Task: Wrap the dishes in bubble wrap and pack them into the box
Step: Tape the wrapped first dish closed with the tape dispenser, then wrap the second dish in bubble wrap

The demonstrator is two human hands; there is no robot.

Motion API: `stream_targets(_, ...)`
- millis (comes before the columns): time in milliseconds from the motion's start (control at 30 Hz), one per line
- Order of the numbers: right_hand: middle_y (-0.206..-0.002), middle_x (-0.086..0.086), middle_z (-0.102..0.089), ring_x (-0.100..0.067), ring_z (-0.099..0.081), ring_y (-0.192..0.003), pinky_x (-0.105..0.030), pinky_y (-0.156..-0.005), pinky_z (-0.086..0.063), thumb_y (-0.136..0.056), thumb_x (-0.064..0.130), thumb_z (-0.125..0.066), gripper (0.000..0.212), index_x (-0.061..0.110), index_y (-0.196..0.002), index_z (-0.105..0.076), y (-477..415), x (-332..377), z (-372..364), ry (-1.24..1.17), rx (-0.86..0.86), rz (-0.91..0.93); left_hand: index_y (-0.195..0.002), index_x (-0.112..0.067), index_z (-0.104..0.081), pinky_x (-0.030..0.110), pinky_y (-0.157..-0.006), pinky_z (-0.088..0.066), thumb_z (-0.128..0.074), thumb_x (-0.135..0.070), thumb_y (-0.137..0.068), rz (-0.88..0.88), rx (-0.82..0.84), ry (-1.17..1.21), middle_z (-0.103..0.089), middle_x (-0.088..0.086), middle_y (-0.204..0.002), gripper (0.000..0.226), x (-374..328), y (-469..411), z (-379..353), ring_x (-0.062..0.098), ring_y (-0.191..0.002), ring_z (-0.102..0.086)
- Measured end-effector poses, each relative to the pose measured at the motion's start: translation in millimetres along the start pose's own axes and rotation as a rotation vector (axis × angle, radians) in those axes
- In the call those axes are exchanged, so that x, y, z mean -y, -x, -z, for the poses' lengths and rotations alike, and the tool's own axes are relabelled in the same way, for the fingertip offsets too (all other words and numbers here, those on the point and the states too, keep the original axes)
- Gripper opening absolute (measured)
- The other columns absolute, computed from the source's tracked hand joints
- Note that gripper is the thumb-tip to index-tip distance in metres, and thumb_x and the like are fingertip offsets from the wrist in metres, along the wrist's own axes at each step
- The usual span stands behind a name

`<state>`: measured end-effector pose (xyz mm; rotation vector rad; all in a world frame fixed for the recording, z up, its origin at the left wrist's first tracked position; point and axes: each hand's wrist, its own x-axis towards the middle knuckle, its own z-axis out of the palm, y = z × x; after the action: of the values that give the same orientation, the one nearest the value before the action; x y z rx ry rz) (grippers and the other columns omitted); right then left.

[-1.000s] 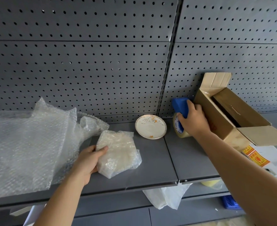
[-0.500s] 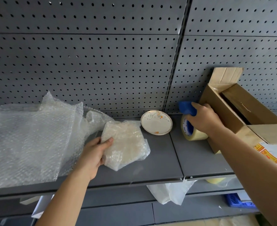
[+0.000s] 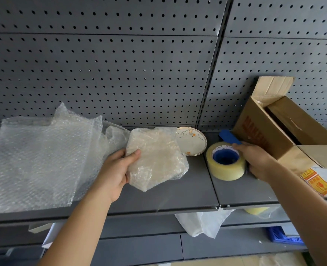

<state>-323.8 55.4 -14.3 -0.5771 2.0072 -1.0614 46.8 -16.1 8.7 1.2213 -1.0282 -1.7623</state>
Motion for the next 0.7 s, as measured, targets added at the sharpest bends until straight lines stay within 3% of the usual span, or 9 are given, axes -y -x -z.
stream_targets(33,-0.095,-0.009,-0.072,-0.023,-0.069,-0.081,-0.034,-0.066,-0.056,-0.104,0.033,-0.052,0.027,0.019,-0.122,-0.065,0,-6,-3,-0.019,-0.017,-0.003,-0.119,-0.013,-0.07,0.034,-0.077,-0.057,-0.069,-0.02,-0.094,-0.002,0.007,0.002,-0.078,0.004,-0.112,0.026,-1,1,-1,0.022,-0.102,-0.075)
stream_targets(100,-0.107,-0.01,-0.072,-0.03,-0.067,-0.1,-0.047,-0.09,-0.056,-0.104,0.035,-0.051,0.032,0.02,-0.13,-0.063,1,-15,-8,0.022,-0.053,0.016,-0.119,-0.013,-0.071,0.034,-0.077,-0.057,-0.069,-0.02,-0.094,-0.002,0.015,0.01,-0.078,0.005,-0.112,0.026,-2,1,-3,0.022,-0.103,-0.075)
stream_targets(167,-0.125,-0.009,-0.066,-0.033,-0.06,-0.115,-0.049,-0.105,-0.048,-0.104,0.036,-0.049,0.043,0.018,-0.143,-0.053,6,-16,-11,0.099,-0.093,0.036,-0.119,-0.012,-0.071,0.035,-0.079,-0.057,-0.07,-0.019,-0.093,0.003,0.012,0.021,-0.077,0.005,-0.113,0.027,-2,3,-6,0.023,-0.104,-0.074)
stream_targets(267,-0.134,-0.008,-0.054,-0.034,-0.051,-0.127,-0.038,-0.104,-0.041,-0.106,0.029,-0.046,0.049,0.014,-0.152,-0.038,29,-7,-17,0.244,-0.117,0.091,-0.12,-0.013,-0.07,0.037,-0.081,-0.057,-0.07,-0.02,-0.093,0.01,0.01,0.022,-0.077,0.006,-0.113,0.028,-2,5,-10,0.023,-0.104,-0.074)
stream_targets(400,-0.146,-0.013,-0.046,-0.03,-0.038,-0.139,-0.041,-0.116,-0.031,-0.1,0.017,-0.054,0.052,0.01,-0.15,-0.041,65,1,-28,0.485,-0.274,0.525,-0.122,-0.013,-0.069,0.04,-0.086,-0.058,-0.07,-0.02,-0.093,0.022,0.009,0.026,-0.077,0.005,-0.115,0.03,-1,9,-13,0.024,-0.106,-0.074)
stream_targets(467,-0.139,0.001,-0.053,-0.018,-0.044,-0.135,-0.035,-0.115,-0.034,-0.1,0.02,-0.055,0.043,0.02,-0.143,-0.051,87,7,-41,0.329,-0.151,0.593,-0.121,-0.014,-0.07,0.042,-0.09,-0.057,-0.071,-0.02,-0.092,0.027,0.008,0.029,-0.077,0.005,-0.114,0.029,1,12,-16,0.024,-0.106,-0.074)
stream_targets(533,-0.127,0.011,-0.064,-0.009,-0.055,-0.126,-0.034,-0.113,-0.04,-0.102,0.029,-0.054,0.031,0.03,-0.133,-0.06,109,14,-56,0.046,0.072,0.443,-0.119,-0.014,-0.071,0.041,-0.087,-0.058,-0.071,-0.019,-0.092,0.033,0.017,0.035,-0.077,0.005,-0.112,0.027,3,16,-21,0.024,-0.104,-0.074)
stream_targets(633,-0.118,0.009,-0.073,-0.012,-0.066,-0.115,-0.043,-0.108,-0.048,-0.1,0.039,-0.057,0.026,0.033,-0.124,-0.066,130,19,-71,-0.247,0.351,0.219,-0.119,-0.012,-0.07,0.043,-0.087,-0.058,-0.07,-0.021,-0.092,0.038,0.066,0.016,-0.077,0.008,-0.113,0.028,6,22,-28,0.026,-0.104,-0.074)
stream_targets(700,-0.114,0.005,-0.076,-0.018,-0.07,-0.11,-0.047,-0.1,-0.054,-0.099,0.037,-0.059,0.023,0.029,-0.119,-0.068,139,21,-77,-0.37,0.44,0.105,-0.119,-0.011,-0.07,0.044,-0.088,-0.058,-0.069,-0.021,-0.093,0.034,0.089,-0.014,-0.077,0.009,-0.112,0.027,8,26,-32,0.027,-0.103,-0.074)
